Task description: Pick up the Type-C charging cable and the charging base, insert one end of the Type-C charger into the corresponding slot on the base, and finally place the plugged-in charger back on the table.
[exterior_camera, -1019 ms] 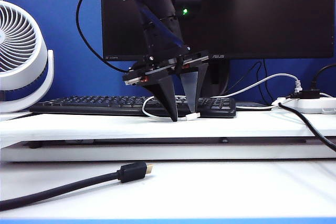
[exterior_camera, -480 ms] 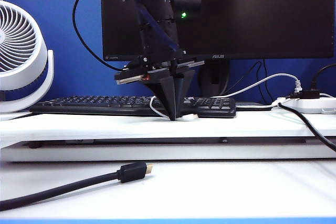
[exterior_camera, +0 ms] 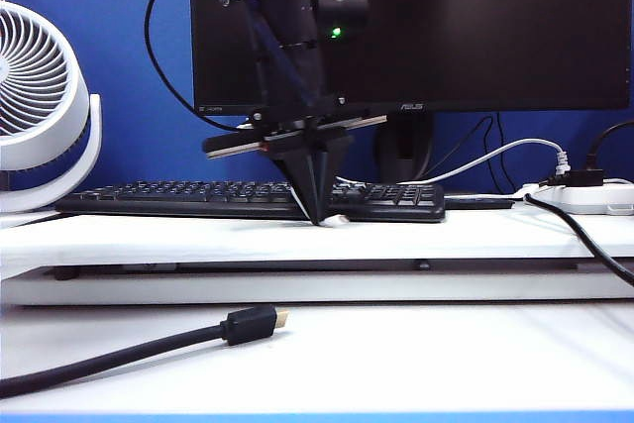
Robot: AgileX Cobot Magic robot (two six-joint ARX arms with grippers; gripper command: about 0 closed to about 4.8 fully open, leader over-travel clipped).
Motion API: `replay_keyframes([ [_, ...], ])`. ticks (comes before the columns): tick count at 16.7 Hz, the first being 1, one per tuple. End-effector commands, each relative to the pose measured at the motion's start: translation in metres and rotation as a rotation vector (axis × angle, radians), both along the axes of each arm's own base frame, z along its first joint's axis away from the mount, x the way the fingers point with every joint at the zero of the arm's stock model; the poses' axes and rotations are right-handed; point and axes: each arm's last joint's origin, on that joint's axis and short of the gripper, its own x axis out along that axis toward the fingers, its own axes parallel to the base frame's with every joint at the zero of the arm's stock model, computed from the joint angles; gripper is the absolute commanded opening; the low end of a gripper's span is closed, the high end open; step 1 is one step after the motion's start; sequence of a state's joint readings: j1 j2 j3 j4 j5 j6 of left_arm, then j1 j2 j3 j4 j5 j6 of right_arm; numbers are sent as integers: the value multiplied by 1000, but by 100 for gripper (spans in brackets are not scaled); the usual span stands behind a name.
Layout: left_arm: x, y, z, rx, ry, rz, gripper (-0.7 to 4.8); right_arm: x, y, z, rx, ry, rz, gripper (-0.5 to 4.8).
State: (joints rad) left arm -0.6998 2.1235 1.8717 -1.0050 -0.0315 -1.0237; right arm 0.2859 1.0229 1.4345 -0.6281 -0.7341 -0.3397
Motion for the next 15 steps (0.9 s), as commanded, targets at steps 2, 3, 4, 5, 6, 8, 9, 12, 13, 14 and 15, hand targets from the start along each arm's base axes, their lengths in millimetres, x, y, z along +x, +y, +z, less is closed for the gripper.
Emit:
replay_keyframes([
  [2,6,8,6,101,-84,-269,-6,-2,0,4,12,-27,8,0],
  [3,6,12,11,148,-109,-334,-6,-2,0,4,13,-29,8,0],
  [4,4,15,15,215,-135,-382,-6,-2,0,5,14,-32,8,0],
  [5,2,21,20,356,-172,-479,-6,-2,0,5,14,-37,5,0],
  [6,1,24,22,441,-180,-545,-6,-2,0,5,15,-39,5,0],
  [8,-2,29,23,576,-157,-690,-6,-2,0,6,18,-50,5,0],
  [9,-3,29,22,601,-142,-782,-6,-2,0,7,20,-54,5,0],
  [12,-1,28,21,630,-152,-885,-6,-1,0,7,21,-59,5,0],
  [13,0,28,20,629,-160,-883,-6,-1,0,7,21,-59,5,0],
  [14,2,28,18,622,-172,-878,-6,-1,0,7,21,-59,5,0],
  [15,3,28,17,597,-169,-884,-6,-1,0,7,21,-59,5,0],
])
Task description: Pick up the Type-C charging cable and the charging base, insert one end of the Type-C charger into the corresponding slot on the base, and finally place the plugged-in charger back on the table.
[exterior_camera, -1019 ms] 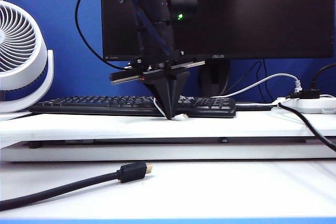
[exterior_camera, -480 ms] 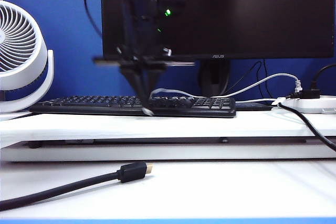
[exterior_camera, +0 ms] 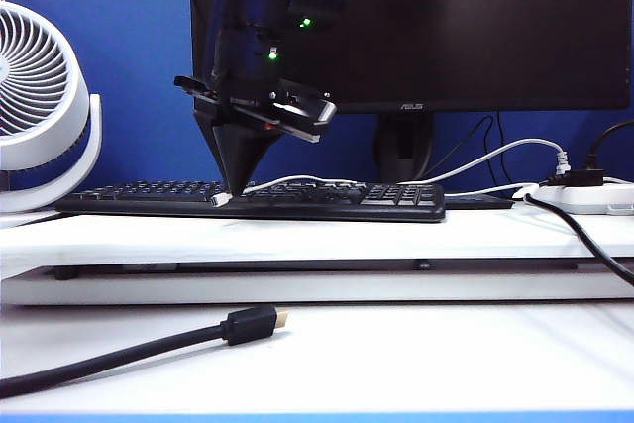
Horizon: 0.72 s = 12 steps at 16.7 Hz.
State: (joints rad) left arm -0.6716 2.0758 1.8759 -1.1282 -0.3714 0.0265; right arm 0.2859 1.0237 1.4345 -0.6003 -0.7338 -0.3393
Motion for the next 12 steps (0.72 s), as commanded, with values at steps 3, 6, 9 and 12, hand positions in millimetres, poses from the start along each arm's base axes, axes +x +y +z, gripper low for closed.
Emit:
replay_keyframes([
  [3,4,-3,-9,-68,46,-18,-6,-2,0,5,14,-32,6,0],
  [6,4,-3,-10,-84,40,33,-6,-2,0,5,14,-33,6,0],
  [9,3,-3,-10,-82,42,47,39,-2,0,5,15,-29,5,0],
  [12,3,-2,-10,-87,44,75,149,-2,0,5,17,-26,5,0],
])
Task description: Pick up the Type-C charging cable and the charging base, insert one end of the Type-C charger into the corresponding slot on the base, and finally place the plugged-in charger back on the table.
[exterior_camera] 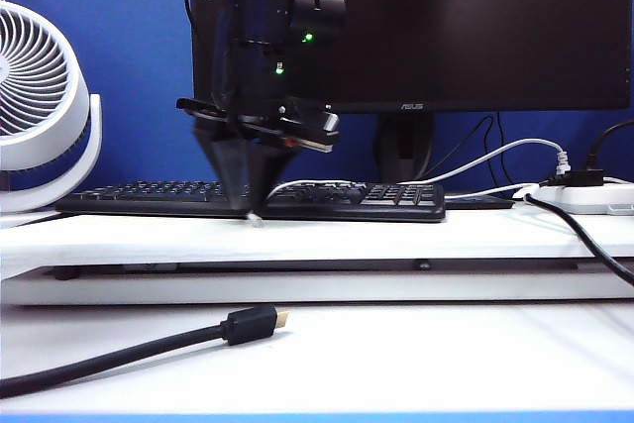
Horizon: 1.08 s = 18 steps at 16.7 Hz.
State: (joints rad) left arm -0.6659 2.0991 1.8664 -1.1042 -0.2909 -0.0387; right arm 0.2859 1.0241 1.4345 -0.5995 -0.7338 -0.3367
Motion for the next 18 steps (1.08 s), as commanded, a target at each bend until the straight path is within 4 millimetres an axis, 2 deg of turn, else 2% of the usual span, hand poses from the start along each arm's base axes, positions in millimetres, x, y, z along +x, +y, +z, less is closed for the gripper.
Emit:
replay_keyframes([
  [1,-2,1,3,-3,-4,48,148,-2,0,5,21,-18,4,0],
  [3,-4,3,7,-11,-20,112,144,-2,0,4,22,-12,4,0],
  [4,-5,5,12,-27,-24,160,111,-2,0,4,22,-12,4,0],
  [5,-6,6,16,-44,-31,187,102,-2,0,4,22,-13,4,0],
  [8,-13,11,37,-120,-69,270,102,-2,0,4,22,-13,3,0],
  [10,-18,12,46,-224,-30,339,102,-2,0,4,22,-13,3,0],
  [14,-21,3,44,-484,171,485,102,-2,0,4,23,-15,4,0],
  [18,-20,-6,38,-579,194,640,103,-2,0,5,23,-17,4,0],
])
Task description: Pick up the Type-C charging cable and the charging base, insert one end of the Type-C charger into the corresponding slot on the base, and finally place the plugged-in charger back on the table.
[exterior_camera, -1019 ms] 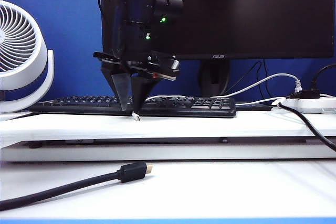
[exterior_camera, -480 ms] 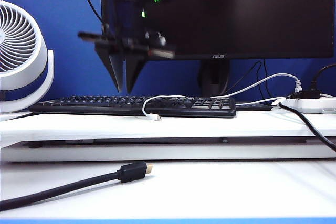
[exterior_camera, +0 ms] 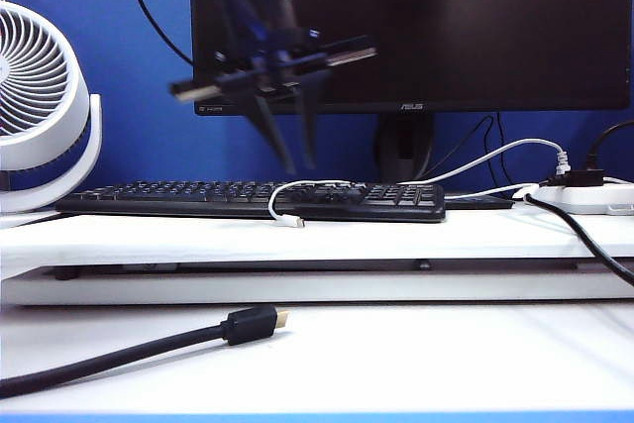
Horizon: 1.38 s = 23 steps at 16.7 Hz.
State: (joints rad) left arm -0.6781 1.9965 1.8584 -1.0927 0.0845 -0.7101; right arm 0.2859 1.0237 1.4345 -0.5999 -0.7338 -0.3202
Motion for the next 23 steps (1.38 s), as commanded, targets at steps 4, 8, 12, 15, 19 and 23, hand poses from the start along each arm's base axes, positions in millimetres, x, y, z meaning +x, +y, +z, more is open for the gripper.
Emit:
replay_keyframes([
  [4,9,-3,-9,-55,36,246,122,-2,0,5,15,-32,6,0],
  [8,10,-4,-19,-44,85,320,243,-2,0,5,15,-32,6,0],
  [12,12,-5,-25,-26,93,379,240,-2,0,5,15,-31,6,0],
  [15,13,-5,-28,-16,105,391,237,-2,0,5,15,-32,6,0],
  [19,14,-6,-35,-5,130,432,237,-2,0,5,15,-32,6,0],
  [23,17,-6,-40,-4,141,461,237,-2,0,5,15,-31,5,0],
])
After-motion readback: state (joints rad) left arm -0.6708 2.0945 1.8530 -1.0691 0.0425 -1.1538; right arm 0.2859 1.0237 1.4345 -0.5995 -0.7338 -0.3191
